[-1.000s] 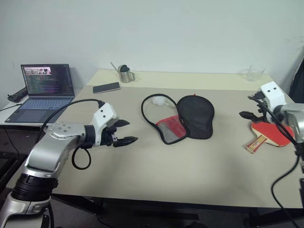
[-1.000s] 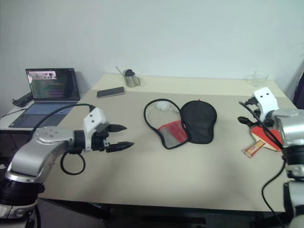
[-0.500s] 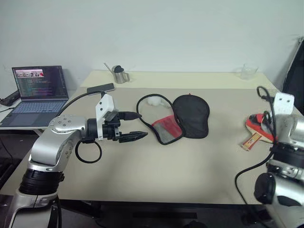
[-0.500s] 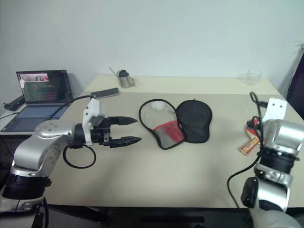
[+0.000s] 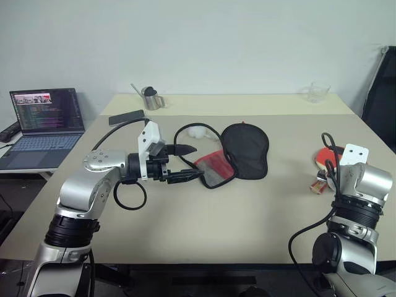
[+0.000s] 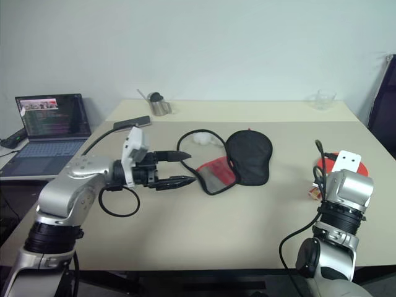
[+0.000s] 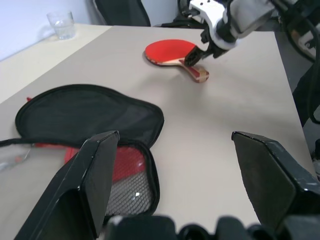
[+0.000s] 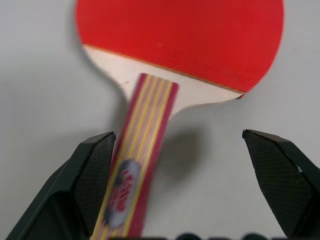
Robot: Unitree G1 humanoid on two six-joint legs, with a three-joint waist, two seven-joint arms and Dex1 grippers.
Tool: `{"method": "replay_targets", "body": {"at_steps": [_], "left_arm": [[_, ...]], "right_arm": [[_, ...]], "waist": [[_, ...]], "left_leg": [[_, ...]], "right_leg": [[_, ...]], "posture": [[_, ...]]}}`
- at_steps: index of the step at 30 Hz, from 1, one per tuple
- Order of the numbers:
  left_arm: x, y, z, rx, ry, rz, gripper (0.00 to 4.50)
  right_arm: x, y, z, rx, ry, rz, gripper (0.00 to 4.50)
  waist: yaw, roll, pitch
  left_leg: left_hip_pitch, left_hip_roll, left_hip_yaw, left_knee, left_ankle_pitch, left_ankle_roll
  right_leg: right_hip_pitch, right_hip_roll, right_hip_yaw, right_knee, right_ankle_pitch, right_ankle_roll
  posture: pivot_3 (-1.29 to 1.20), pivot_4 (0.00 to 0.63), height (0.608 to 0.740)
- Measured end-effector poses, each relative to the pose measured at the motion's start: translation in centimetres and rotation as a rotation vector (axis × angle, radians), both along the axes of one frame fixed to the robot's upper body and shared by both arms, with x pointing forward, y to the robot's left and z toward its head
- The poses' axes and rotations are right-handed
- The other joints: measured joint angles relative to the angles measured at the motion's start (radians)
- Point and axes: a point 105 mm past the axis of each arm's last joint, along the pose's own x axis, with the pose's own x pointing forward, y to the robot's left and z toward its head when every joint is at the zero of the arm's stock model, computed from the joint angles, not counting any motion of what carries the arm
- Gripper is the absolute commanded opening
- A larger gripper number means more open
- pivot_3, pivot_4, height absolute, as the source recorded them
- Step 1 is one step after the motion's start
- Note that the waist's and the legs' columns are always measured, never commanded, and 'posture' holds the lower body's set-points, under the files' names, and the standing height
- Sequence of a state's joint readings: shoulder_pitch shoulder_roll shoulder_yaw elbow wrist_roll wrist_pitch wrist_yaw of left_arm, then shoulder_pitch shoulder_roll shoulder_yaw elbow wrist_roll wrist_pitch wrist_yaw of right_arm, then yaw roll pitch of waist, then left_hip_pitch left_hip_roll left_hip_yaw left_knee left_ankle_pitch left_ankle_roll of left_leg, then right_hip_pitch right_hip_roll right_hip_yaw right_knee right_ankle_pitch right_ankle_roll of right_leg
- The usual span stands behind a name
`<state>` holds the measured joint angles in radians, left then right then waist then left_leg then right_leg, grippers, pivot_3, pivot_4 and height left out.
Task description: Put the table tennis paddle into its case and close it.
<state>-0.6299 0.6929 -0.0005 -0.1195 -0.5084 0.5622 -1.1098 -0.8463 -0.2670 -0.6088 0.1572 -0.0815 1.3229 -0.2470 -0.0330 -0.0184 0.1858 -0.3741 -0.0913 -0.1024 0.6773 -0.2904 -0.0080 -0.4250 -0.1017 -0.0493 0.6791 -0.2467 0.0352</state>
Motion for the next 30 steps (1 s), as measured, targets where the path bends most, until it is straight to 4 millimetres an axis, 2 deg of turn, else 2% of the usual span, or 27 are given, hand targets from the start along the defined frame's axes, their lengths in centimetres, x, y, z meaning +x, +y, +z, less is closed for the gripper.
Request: {"method": "replay_targets", "body": {"at_steps": [5, 10, 19, 21, 30], "left_arm": [[-0.4, -0.8, 0.0, 0.003, -0.002, -0.018, 3.94], [-0.2, -0.8, 0.0, -0.003, 0.0, -0.002, 3.94], [0.0, -0.8, 0.1, -0.006, -0.005, 0.019, 3.98], [0.0, -0.7, 0.1, -0.006, -0.003, 0.022, 3.98], [0.2, -0.1, 0.4, -0.007, -0.013, 0.057, 3.98]], "right_arm": [[1.0, 0.4, -1.2, 0.014, 0.008, 0.016, 4.5], [2.5, 0.9, -1.5, 0.012, -0.012, 0.033, 4.5], [4.7, 2.5, -1.7, 0.024, -0.047, 0.045, 1.58], [4.9, 2.6, -1.6, 0.025, -0.055, 0.04, 1.17], [4.8, 2.7, -1.2, 0.006, -0.042, 0.051, 1.08]], "waist": [[0.0, 0.0, 0.0], [-0.002, 0.0, 0.0], [-0.008, -0.001, 0.0], [-0.008, -0.001, 0.0], [-0.008, -0.001, 0.0]], "left_leg": [[0.001, 0.001, 0.002, 0.0, 0.0, 0.001], [0.009, 0.001, 0.007, 0.0, -0.003, 0.005], [0.011, 0.013, 0.019, 0.0, -0.004, 0.006], [0.011, 0.014, 0.019, 0.0, -0.004, 0.006], [0.01, 0.014, 0.02, -0.001, -0.004, 0.007]], "right_leg": [[0.0, 0.001, 0.002, 0.0, 0.0, 0.0], [0.005, 0.004, 0.008, 0.0, 0.0, 0.001], [0.005, 0.013, 0.014, -0.003, 0.006, -0.003], [0.005, 0.014, 0.015, -0.003, 0.006, -0.003], [0.003, 0.014, 0.016, -0.004, 0.006, -0.003]], "posture": [[0.0, 0.15, 0.74], [0.0, 0.15, 0.74], [0.0, 0.15, 0.74], [0.0, 0.15, 0.74], [0.0, 0.15, 0.74]]}}
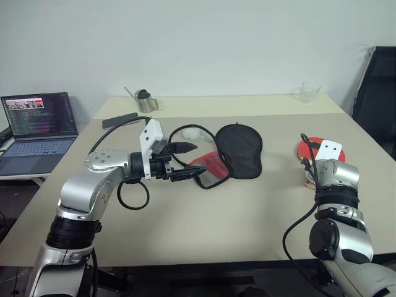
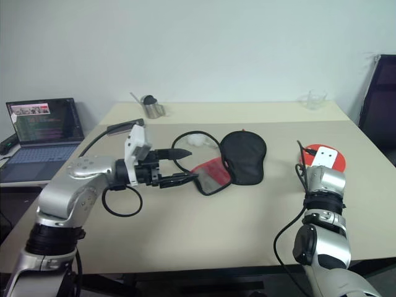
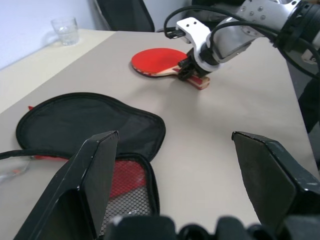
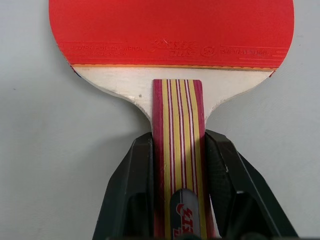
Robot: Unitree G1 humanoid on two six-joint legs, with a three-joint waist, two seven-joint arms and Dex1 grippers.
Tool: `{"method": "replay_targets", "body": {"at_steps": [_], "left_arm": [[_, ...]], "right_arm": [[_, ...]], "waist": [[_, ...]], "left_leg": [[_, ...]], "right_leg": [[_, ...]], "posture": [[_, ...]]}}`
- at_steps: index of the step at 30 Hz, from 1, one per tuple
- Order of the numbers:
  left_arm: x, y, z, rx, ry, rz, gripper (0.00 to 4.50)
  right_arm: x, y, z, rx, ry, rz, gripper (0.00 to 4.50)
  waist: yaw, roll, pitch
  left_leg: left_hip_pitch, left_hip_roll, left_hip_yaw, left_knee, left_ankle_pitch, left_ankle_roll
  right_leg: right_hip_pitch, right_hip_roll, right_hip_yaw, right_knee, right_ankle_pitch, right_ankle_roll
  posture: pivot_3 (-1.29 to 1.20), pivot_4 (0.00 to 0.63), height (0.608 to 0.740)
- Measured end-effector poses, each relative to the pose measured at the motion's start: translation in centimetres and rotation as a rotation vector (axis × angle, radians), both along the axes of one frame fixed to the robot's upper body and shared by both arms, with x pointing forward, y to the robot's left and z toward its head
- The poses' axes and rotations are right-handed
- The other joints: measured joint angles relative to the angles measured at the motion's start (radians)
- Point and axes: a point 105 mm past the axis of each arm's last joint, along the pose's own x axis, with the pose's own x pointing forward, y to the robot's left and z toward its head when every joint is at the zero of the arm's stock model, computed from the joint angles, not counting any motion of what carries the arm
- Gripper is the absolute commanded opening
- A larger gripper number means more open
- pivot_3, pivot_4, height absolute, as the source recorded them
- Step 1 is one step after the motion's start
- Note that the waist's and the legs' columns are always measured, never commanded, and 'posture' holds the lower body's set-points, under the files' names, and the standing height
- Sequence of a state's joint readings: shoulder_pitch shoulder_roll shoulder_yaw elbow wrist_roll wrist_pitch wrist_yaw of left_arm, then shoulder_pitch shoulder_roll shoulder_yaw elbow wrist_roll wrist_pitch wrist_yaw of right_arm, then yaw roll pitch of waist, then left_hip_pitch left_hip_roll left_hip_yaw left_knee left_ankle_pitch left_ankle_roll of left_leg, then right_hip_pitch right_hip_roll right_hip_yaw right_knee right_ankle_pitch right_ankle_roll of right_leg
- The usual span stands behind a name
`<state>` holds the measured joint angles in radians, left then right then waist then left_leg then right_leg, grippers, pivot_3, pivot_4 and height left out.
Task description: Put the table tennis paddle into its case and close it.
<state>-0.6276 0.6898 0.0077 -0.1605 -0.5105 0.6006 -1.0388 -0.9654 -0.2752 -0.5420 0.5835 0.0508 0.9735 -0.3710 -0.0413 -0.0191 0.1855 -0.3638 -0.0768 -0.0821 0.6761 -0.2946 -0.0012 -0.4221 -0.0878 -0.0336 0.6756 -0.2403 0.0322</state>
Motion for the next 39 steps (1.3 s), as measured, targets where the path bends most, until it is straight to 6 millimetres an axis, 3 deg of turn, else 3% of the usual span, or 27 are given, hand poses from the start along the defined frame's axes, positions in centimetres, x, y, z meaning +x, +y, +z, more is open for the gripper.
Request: {"method": "replay_targets", "body": {"at_steps": [4, 10, 13, 18, 21, 26, 33, 39], "left_arm": [[0.1, 0.4, 0.2, 0.003, -0.007, 0.017, 3.98], [0.3, 0.8, 0.1, -0.007, -0.004, 0.046, 3.98], [0.3, 1.1, -0.2, -0.006, 0.008, 0.06, 3.98], [0.3, 2.3, -0.4, 0.013, 0.011, 0.101, 3.98], [0.4, 3.2, -0.4, 0.013, 0.008, 0.141, 3.98], [0.2, 4.4, -0.4, 0.022, 0.005, 0.184, 3.98], [-1.0, 4.3, -0.7, 0.019, 0.013, 0.199, 3.98], [-1.4, 4.3, -0.8, 0.016, 0.022, 0.221, 3.98]], "right_arm": [[0.3, 1.5, 2.2, -0.017, -0.051, 0.083, 1.08], [1.5, 8.5, 8.5, -0.013, -0.261, 0.273, 1.07], [1.6, 11.5, 9.7, 0.037, -0.294, 0.362, 1.07], [1.7, 17.4, 8.4, 0.075, -0.253, 0.541, 1.07], [1.9, 18.7, 7.4, 0.079, -0.223, 0.586, 1.07], [2.5, 19.3, 5.9, 0.071, -0.191, 0.608, 1.07], [3.3, 19.6, 2.9, 0.044, -0.098, 0.655, 1.07], [3.6, 19.5, 2.8, 0.036, -0.098, 0.658, 1.07]], "waist": [[-0.007, 0.001, 0.001], [-0.014, 0.001, 0.001], [-0.008, 0.001, 0.001], [-0.008, 0.001, 0.001], [-0.007, 0.001, 0.001], [-0.008, 0.001, 0.001], [-0.015, 0.001, 0.001], [-0.015, 0.001, 0.001]], "left_leg": [[-0.001, 0.001, 0.001, -0.001, 0.0, 0.0], [-0.001, 0.002, 0.001, -0.003, 0.0, -0.001], [-0.002, 0.001, 0.001, -0.003, 0.0, -0.002], [-0.002, 0.001, 0.002, -0.009, 0.001, -0.003], [-0.003, 0.001, 0.002, -0.011, 0.001, -0.004], [-0.004, 0.001, 0.002, -0.014, 0.001, -0.004], [-0.014, 0.002, 0.002, -0.013, 0.001, -0.005], [-0.016, 0.002, 0.002, -0.012, 0.001, -0.005]], "right_leg": [[-0.003, 0.001, 0.002, 0.0, 0.0, 0.0], [-0.005, 0.002, 0.002, 0.0, 0.0, 0.0], [-0.004, 0.002, 0.002, -0.002, 0.0, 0.0], [-0.007, 0.001, 0.003, -0.003, 0.0, 0.0], [-0.009, 0.001, 0.003, -0.005, 0.0, 0.0], [-0.009, 0.001, 0.003, -0.012, 0.0, 0.0], [-0.019, 0.001, 0.003, -0.011, 0.0, 0.0], [-0.02, 0.001, 0.002, -0.011, 0.0, 0.0]], "posture": [[0.0, 0.15, 0.74], [0.0, 0.15, 0.74], [0.0, 0.15, 0.74], [0.0, 0.15, 0.74], [0.0, 0.15, 0.74], [0.0, 0.15, 0.74], [0.0, 0.15, 0.74], [0.0, 0.15, 0.74]]}}
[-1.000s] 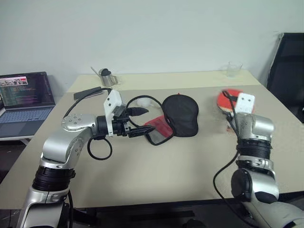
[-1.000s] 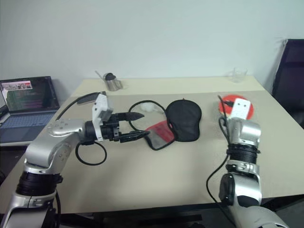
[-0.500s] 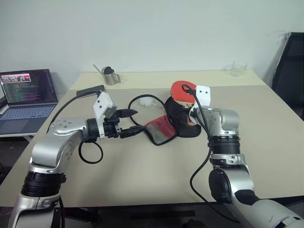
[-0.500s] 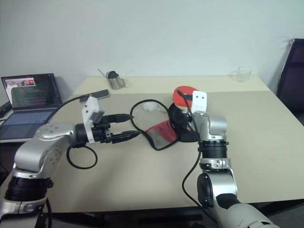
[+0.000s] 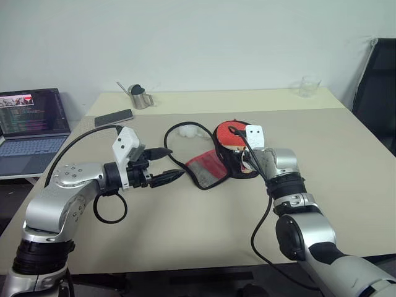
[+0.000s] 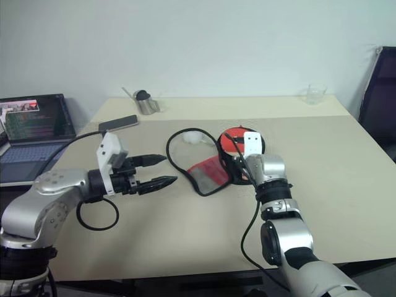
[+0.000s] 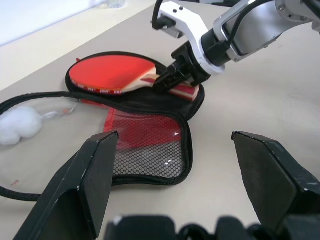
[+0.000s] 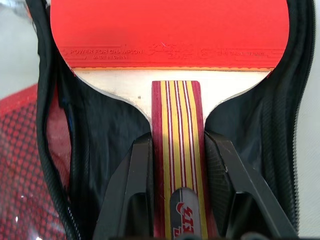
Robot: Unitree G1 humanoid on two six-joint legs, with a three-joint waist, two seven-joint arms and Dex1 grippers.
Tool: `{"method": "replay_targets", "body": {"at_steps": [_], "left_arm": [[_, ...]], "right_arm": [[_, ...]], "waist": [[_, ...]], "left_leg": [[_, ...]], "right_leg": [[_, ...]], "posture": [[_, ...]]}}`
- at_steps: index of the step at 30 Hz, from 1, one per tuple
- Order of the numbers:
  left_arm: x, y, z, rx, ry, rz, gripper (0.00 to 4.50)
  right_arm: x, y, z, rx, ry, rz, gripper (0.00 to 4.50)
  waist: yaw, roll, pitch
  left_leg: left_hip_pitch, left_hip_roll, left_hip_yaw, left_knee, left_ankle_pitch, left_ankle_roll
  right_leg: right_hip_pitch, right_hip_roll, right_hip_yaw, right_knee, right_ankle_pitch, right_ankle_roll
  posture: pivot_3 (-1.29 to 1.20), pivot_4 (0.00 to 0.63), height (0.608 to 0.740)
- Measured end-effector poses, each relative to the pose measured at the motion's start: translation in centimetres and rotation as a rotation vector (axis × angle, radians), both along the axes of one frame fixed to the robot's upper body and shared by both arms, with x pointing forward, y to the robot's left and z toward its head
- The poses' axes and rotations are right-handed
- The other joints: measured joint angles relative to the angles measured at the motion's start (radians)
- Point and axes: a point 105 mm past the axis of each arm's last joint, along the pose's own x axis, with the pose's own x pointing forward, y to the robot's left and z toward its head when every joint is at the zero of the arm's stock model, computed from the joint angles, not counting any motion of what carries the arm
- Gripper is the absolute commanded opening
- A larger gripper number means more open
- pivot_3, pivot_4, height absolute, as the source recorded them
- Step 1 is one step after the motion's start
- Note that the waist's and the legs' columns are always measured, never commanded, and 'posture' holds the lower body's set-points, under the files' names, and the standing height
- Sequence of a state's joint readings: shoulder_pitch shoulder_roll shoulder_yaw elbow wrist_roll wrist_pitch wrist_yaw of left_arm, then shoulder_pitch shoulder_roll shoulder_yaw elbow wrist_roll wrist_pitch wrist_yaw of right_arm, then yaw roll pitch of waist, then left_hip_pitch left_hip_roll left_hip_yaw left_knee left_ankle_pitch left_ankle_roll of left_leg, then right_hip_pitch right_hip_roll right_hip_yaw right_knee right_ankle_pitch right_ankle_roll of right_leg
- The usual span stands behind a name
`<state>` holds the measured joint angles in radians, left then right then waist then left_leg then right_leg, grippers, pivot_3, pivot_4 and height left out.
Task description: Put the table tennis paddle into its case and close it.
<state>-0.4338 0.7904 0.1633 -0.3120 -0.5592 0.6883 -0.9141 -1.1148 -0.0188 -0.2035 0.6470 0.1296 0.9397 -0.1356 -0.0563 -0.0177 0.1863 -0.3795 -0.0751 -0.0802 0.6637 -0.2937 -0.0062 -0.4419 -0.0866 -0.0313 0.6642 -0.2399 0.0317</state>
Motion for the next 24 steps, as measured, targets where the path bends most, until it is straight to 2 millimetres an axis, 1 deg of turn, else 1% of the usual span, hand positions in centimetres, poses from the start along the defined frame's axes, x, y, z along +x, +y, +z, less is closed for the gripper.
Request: {"method": "replay_targets", "body": {"at_steps": [7, 13, 15, 17, 20, 23, 24], "left_arm": [[-0.13, -0.09, 0.06, -0.006, 0.002, -0.001, 3.98], [0.0, 0.06, 0.03, -0.005, -0.001, 0.018, 3.98], [0.0, 0.06, 0.04, -0.005, -0.001, 0.018, 3.98], [0.01, 0.06, 0.04, -0.005, -0.001, 0.018, 3.98], [0.06, 0.07, 0.11, -0.006, -0.004, 0.018, 3.98], [0.17, 0.06, 0.33, -0.005, -0.011, 0.018, 3.98], [0.17, 0.0, 0.37, -0.004, -0.013, 0.015, 3.98]], "right_arm": [[0.1, 0.01, -0.28, -0.002, 0.004, -0.004, 1.07], [0.13, -0.01, -0.28, 0.057, 0.016, -0.002, 1.07], [0.12, -0.12, -0.33, 0.068, 0.022, -0.01, 1.81], [0.03, -0.1, -0.59, 0.079, 0.038, -0.014, 2.37], [-0.14, -0.13, -0.9, 0.1, 0.062, -0.019, 3.41], [-0.21, -0.05, -0.78, 0.139, 0.069, -0.018, 4.48], [-0.25, 0.0, -0.71, 0.145, 0.071, -0.013, 4.48]], "waist": [[0.0, 0.0, 0.0], [-0.001, 0.0, 0.0], [0.0, 0.0, 0.0], [0.0, 0.0, 0.0], [0.0, 0.0, 0.0], [0.0, 0.0, 0.0], [0.0, 0.0, 0.0]], "left_leg": [[0.0, 0.0, 0.0, 0.0, 0.0, 0.0], [0.0, 0.0, 0.0, 0.0, 0.0, 0.0], [0.0, 0.0, 0.0, 0.0, 0.0, 0.0], [0.0, 0.0, 0.0, 0.001, 0.0, 0.0], [0.0, 0.0, 0.0, 0.001, 0.0, 0.0], [0.0, 0.0, 0.0, 0.001, 0.0, 0.0], [0.0, 0.0, 0.0, 0.001, 0.0, 0.0]], "right_leg": [[0.0, 0.0, 0.0, 0.0, 0.0, 0.0], [0.0, 0.0, 0.0, 0.001, 0.0, 0.0], [0.0, 0.0, 0.0, 0.001, 0.0, 0.0], [0.0, 0.0, 0.0, 0.0, 0.0, 0.0], [0.0, 0.0, 0.0, 0.001, 0.0, 0.0], [0.001, 0.0, 0.0, 0.001, 0.0, 0.0], [0.001, 0.0, 0.0, 0.001, 0.0, 0.0]], "posture": [[0.0, 0.15, 0.74], [0.0, 0.15, 0.74], [0.0, 0.15, 0.74], [0.0, 0.15, 0.74], [0.0, 0.15, 0.74], [0.0, 0.15, 0.74], [0.0, 0.15, 0.74]]}}
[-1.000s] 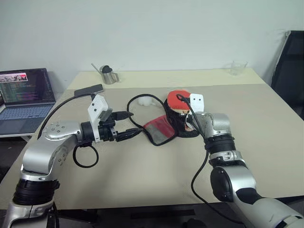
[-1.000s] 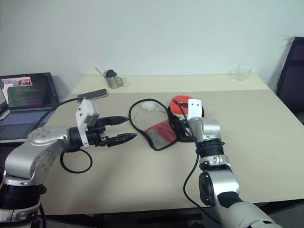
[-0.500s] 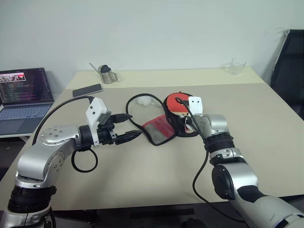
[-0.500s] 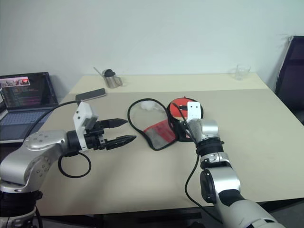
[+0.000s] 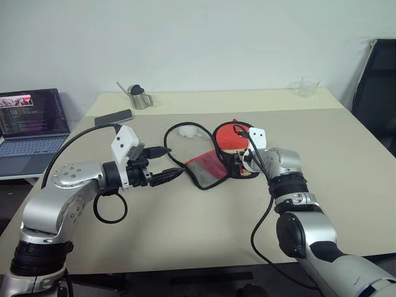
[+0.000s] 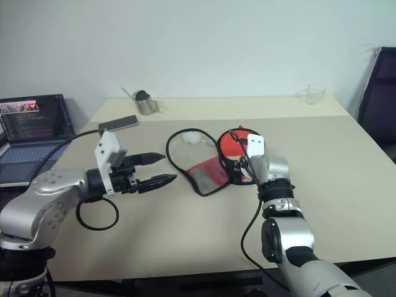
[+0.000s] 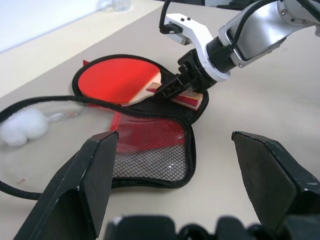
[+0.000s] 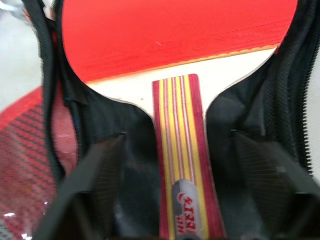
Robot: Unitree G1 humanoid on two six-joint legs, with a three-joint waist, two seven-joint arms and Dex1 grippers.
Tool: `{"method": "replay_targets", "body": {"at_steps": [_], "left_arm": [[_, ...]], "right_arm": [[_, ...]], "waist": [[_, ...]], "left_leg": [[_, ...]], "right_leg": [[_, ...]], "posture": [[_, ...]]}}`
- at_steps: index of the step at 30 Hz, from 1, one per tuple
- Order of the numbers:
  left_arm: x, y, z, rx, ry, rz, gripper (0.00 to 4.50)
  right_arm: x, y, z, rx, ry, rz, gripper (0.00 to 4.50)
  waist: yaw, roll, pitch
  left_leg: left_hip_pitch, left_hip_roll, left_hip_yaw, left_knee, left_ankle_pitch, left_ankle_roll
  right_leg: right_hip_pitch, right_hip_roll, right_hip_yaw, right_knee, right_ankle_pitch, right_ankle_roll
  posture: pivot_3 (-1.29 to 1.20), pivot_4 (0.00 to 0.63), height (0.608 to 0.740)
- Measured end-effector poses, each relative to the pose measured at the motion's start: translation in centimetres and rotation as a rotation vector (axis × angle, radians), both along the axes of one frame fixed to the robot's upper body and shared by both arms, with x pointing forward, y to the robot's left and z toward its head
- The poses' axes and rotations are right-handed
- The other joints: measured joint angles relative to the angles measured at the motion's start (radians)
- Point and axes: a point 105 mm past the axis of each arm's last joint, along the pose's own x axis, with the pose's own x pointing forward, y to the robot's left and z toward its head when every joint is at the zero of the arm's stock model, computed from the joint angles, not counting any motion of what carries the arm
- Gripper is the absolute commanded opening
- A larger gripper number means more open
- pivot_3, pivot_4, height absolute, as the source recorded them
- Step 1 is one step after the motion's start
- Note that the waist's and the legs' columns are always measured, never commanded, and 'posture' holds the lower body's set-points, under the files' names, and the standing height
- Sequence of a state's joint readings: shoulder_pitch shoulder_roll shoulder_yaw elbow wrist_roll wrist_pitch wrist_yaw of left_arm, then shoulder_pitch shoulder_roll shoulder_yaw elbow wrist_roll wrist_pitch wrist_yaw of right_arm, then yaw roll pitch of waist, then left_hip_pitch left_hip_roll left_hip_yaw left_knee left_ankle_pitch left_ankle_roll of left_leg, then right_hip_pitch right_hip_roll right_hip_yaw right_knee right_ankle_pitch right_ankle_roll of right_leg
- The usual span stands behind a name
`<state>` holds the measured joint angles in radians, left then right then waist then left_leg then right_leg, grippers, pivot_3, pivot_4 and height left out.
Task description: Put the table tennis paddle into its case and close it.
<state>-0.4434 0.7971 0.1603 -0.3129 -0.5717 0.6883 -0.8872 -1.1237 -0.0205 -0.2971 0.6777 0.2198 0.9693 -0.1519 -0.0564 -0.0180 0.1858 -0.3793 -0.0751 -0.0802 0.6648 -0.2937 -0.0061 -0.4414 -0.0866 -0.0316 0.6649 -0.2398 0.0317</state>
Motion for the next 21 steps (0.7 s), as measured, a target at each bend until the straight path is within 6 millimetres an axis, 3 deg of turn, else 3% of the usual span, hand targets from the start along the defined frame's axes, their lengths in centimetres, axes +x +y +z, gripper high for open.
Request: {"method": "replay_targets", "body": {"at_steps": [4, 7, 12, 14, 16, 21], "left_arm": [[0.0, 0.0, 0.0, 0.005, 0.002, -0.006, 3.98], [0.0, 0.6, -0.1, 0.031, 0.006, 0.006, 3.98], [1.1, 4.0, -1.0, 0.045, 0.044, 0.149, 3.98], [1.9, 5.5, -1.9, 0.021, 0.081, 0.231, 3.98], [2.6, 6.3, -3.1, -0.008, 0.125, 0.286, 3.98], [4.4, 5.1, -7.2, -0.008, 0.232, 0.34, 3.98]], "right_arm": [[-0.2, -0.3, 0.2, 0.013, 0.016, 0.023, 4.48], [-0.5, -1.0, 1.6, 0.032, 0.001, 0.065, 4.48], [-1.5, -3.3, 7.4, 0.018, -0.194, 0.239, 4.48], [-2.9, -3.5, 9.7, 0.032, -0.279, 0.373, 4.48], [-4.4, -3.0, 10.8, 0.064, -0.328, 0.508, 4.48], [-7.8, -0.7, 8.2, 0.016, -0.278, 0.806, 4.48]], "waist": [[0.0, 0.0, 0.0], [0.0, 0.0, 0.0], [0.003, 0.0, 0.0], [0.007, 0.0, 0.0], [0.007, -0.001, 0.0], [0.01, -0.001, -0.001]], "left_leg": [[0.0, 0.0, 0.0, 0.0, 0.0, 0.0], [0.0, 0.0, 0.0, 0.0, 0.0, 0.0], [-0.001, 0.0, -0.001, 0.0, 0.0, 0.0], [-0.001, 0.0, -0.001, 0.0, 0.0, 0.001], [0.0, 0.0, -0.001, 0.0, 0.0, 0.001], [-0.001, 0.0, -0.001, 0.003, 0.0, 0.001]], "right_leg": [[0.0, 0.0, 0.0, 0.0, 0.0, 0.0], [0.0, 0.0, 0.0, 0.0, 0.0, 0.0], [0.0, 0.0, -0.001, -0.001, 0.0, 0.0], [0.0, 0.0, -0.002, -0.001, 0.0, 0.0], [0.001, 0.0, -0.002, 0.0, 0.0, 0.0], [0.001, 0.0, -0.003, 0.0, 0.001, 0.001]], "posture": [[0.0, 0.15, 0.74], [0.0, 0.15, 0.74], [0.0, 0.15, 0.74], [0.0, 0.15, 0.74], [0.0, 0.15, 0.74], [0.0, 0.15, 0.74]]}}
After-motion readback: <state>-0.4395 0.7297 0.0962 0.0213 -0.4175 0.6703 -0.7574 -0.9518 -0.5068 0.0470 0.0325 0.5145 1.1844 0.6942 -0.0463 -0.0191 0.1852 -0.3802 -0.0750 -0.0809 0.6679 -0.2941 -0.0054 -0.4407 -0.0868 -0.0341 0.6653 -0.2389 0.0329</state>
